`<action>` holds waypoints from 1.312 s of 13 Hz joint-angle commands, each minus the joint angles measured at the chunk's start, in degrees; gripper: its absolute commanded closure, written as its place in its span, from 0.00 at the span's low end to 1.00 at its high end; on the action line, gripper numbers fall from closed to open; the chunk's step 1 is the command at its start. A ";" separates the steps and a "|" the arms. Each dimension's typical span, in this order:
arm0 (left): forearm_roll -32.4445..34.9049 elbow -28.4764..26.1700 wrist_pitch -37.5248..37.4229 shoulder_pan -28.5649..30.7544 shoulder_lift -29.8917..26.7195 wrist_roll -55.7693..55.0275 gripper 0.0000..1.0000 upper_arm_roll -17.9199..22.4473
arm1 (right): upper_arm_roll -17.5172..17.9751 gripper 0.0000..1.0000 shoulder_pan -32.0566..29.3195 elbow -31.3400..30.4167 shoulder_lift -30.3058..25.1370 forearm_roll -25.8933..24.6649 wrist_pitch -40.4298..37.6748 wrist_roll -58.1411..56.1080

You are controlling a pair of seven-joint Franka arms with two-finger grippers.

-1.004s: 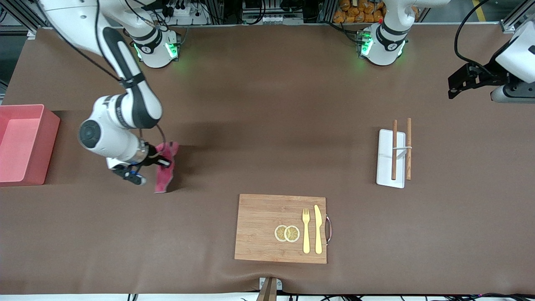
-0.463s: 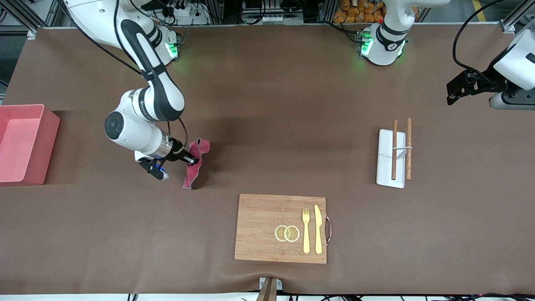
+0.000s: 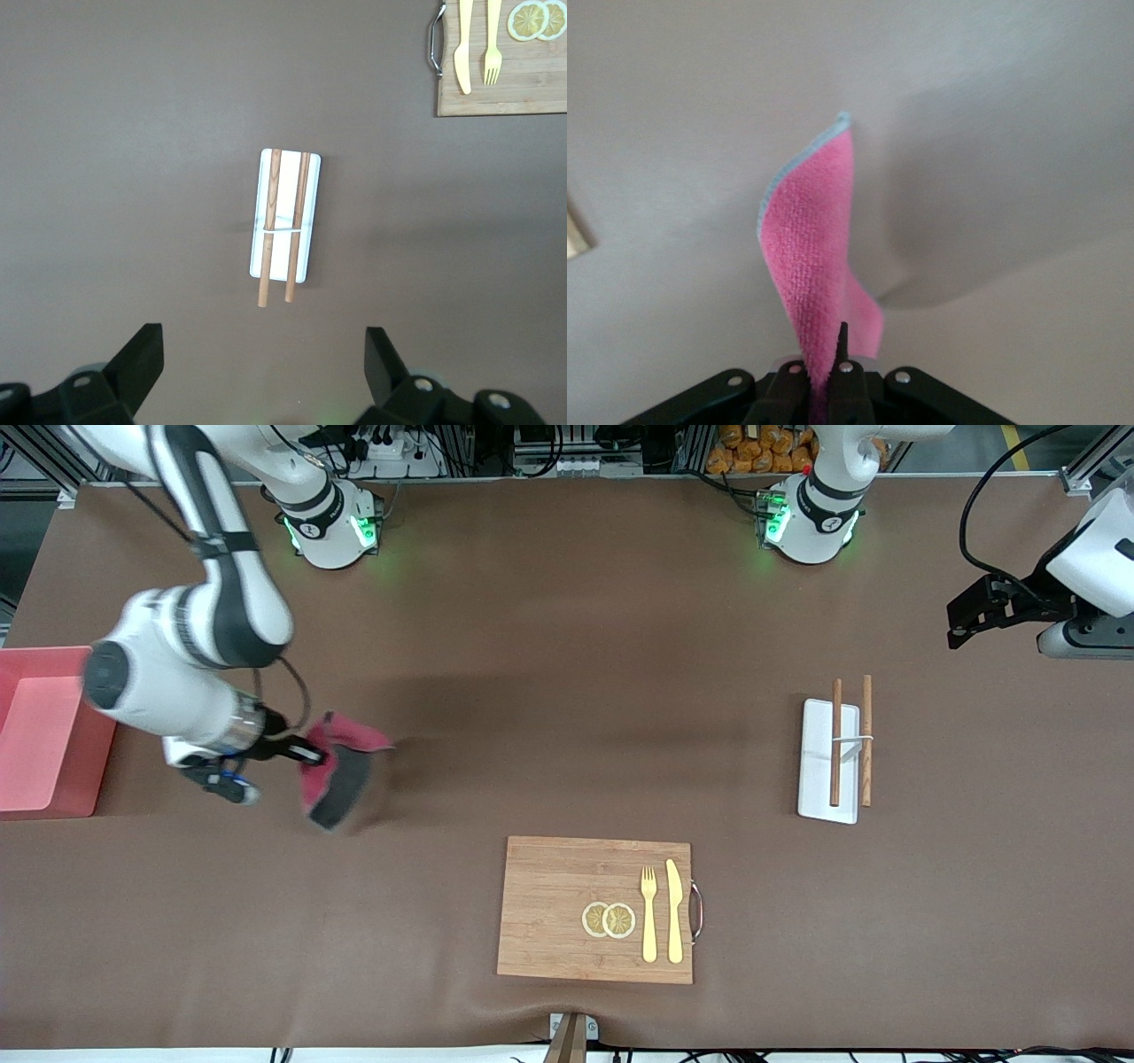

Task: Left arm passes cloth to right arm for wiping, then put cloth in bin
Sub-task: 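Wipe the table with the cloth held in the right gripper, then move the cloth over the pink bin and open the right gripper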

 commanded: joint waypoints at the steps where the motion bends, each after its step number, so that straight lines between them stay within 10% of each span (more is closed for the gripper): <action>1: -1.01 0.46 0.29 -0.08 0.13 -0.78 0.00 0.26 | -3.51 1.00 -5.04 1.33 -1.91 -1.21 -5.78 -16.13; 6: -1.01 0.46 0.29 -0.08 0.13 -0.87 0.00 0.26 | -13.80 1.00 -11.81 12.47 -1.47 -9.97 -19.67 -44.72; 10: -1.01 0.46 0.29 -0.08 0.13 -0.87 0.00 0.26 | -14.34 1.00 -20.68 20.04 -0.16 -15.88 -21.01 -64.23; 17: -1.01 0.46 0.29 -0.08 0.13 -0.87 0.00 0.26 | -13.90 1.00 -34.66 23.22 13.79 -11.43 -0.11 -86.69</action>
